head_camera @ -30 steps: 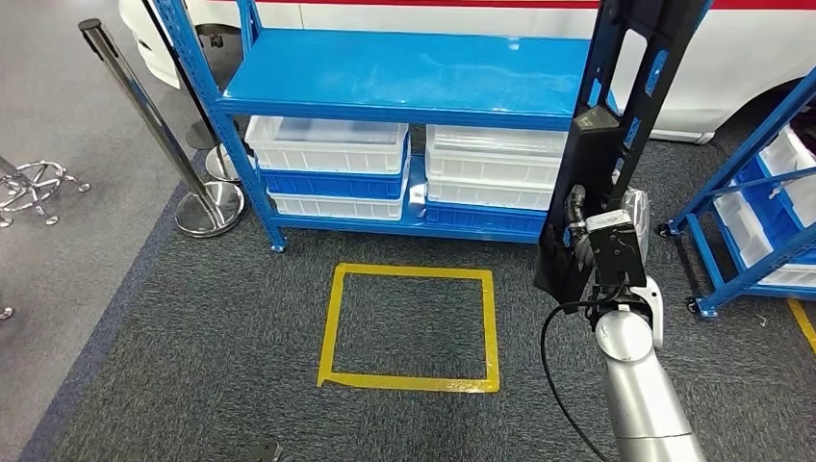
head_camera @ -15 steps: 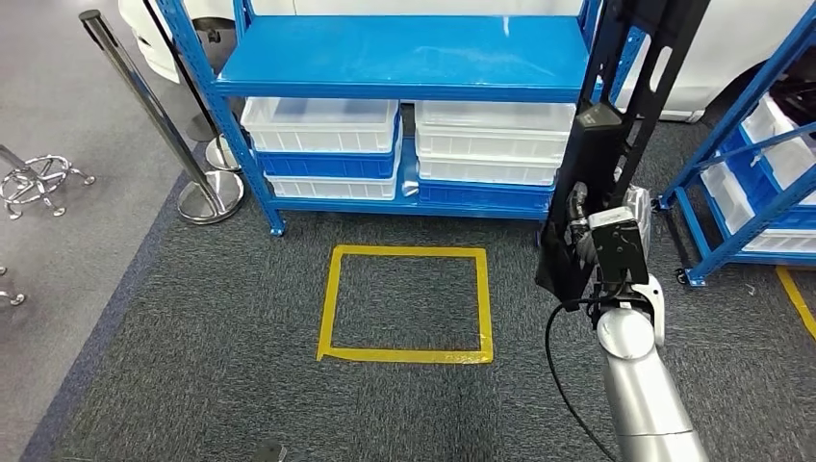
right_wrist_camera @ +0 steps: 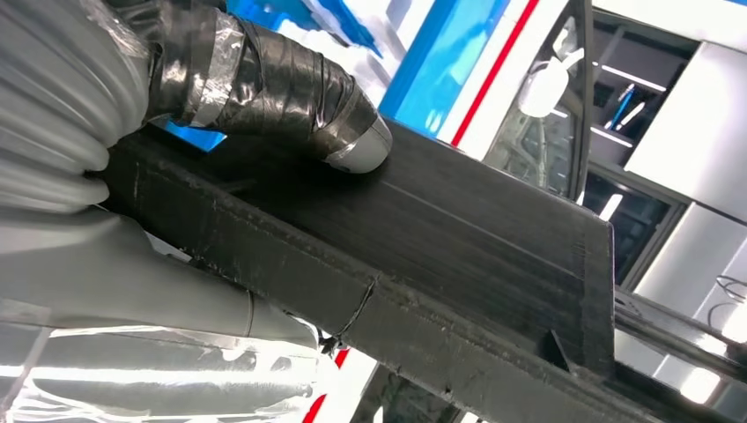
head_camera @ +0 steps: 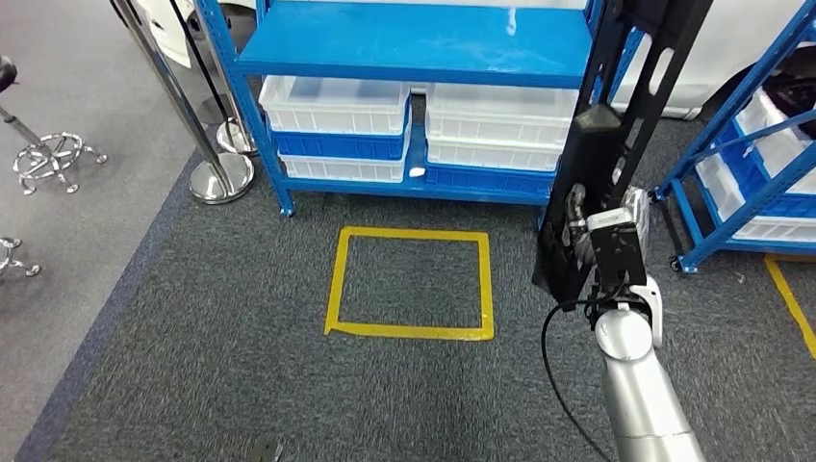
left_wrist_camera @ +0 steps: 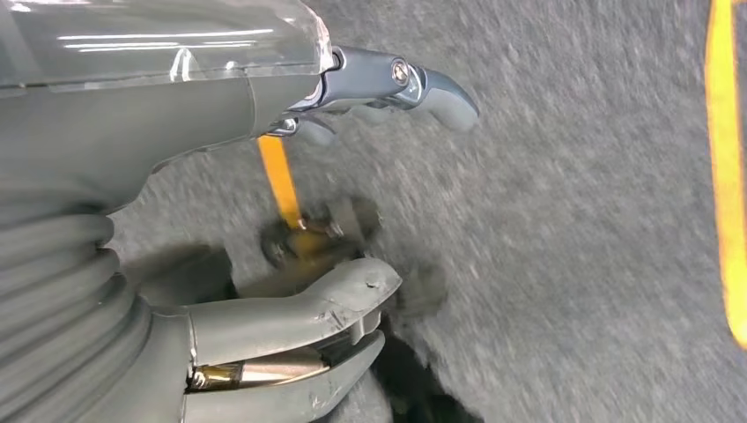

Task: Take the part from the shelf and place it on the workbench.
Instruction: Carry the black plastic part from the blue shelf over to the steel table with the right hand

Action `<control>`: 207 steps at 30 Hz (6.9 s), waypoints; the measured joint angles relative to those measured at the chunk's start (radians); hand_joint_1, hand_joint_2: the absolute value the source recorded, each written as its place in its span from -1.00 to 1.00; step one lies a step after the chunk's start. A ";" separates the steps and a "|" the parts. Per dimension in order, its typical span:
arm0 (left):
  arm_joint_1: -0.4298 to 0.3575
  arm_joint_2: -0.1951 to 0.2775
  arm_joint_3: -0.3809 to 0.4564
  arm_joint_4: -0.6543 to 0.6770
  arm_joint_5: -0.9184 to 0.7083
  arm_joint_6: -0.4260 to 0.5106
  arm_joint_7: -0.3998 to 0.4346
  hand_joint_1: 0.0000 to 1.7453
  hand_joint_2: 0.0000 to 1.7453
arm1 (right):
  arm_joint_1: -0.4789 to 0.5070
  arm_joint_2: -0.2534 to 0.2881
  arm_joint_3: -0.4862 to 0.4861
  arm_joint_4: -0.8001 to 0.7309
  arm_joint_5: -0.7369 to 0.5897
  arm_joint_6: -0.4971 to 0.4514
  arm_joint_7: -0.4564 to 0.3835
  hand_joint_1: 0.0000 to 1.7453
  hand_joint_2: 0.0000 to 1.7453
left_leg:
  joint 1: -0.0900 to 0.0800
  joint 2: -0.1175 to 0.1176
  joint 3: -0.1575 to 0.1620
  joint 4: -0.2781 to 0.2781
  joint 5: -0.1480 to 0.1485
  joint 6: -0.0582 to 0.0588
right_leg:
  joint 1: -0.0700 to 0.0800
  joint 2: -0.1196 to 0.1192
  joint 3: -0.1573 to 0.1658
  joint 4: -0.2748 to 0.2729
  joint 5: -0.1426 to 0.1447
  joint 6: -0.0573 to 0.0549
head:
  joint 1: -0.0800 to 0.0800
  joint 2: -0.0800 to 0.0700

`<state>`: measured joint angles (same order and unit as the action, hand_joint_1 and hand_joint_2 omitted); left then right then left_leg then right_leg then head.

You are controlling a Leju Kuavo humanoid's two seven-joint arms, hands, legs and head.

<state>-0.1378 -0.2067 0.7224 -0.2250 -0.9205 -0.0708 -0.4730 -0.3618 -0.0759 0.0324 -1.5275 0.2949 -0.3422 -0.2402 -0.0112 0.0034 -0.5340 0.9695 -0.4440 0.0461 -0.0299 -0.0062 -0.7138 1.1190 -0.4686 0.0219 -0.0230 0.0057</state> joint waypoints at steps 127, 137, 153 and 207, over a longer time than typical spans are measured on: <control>0.017 -0.003 0.001 0.000 0.011 0.006 0.009 -1.00 1.00 | -0.042 -0.054 -0.044 0.021 0.055 -0.018 0.060 1.00 1.00 | 0.004 0.040 -0.045 0.027 -0.005 0.005 | 0.000 0.010 -0.015 0.144 -0.080 0.024 | 0.006 0.000; 0.016 -0.004 0.003 0.000 0.021 0.009 0.009 -1.00 1.00 | -0.042 -0.080 -0.059 -0.015 0.086 -0.030 0.072 1.00 1.00 | 0.005 0.051 -0.087 0.142 -0.086 -0.039 | 0.005 -0.005 0.085 -0.058 0.004 -0.025 | 0.003 0.000; 0.025 -0.007 0.017 0.000 0.042 0.007 0.000 -1.00 1.00 | -0.018 -0.127 -0.097 -0.054 0.086 -0.035 0.086 1.00 1.00 | 0.012 -0.019 -0.016 0.013 -0.013 0.008 | 0.000 0.052 0.024 0.008 -0.025 0.013 | 0.006 0.000; 0.026 -0.017 0.055 0.000 0.072 0.004 0.009 -1.00 1.00 | 0.109 -0.183 -0.260 -0.134 0.049 -0.027 0.065 1.00 1.00 | 0.016 -0.054 -0.044 0.141 -0.080 -0.014 | 0.007 0.105 0.077 -0.069 0.029 -0.016 | 0.010 0.000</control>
<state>-0.1117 -0.2238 0.7778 -0.2247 -0.8487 -0.0672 -0.4643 -0.2525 -0.2584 -0.2276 -1.6616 0.3436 -0.3696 -0.1749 0.0052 -0.0501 -0.5782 1.1106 -0.5240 0.0325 -0.0233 0.0988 -0.6373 1.0502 -0.4400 0.0055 -0.0127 0.0057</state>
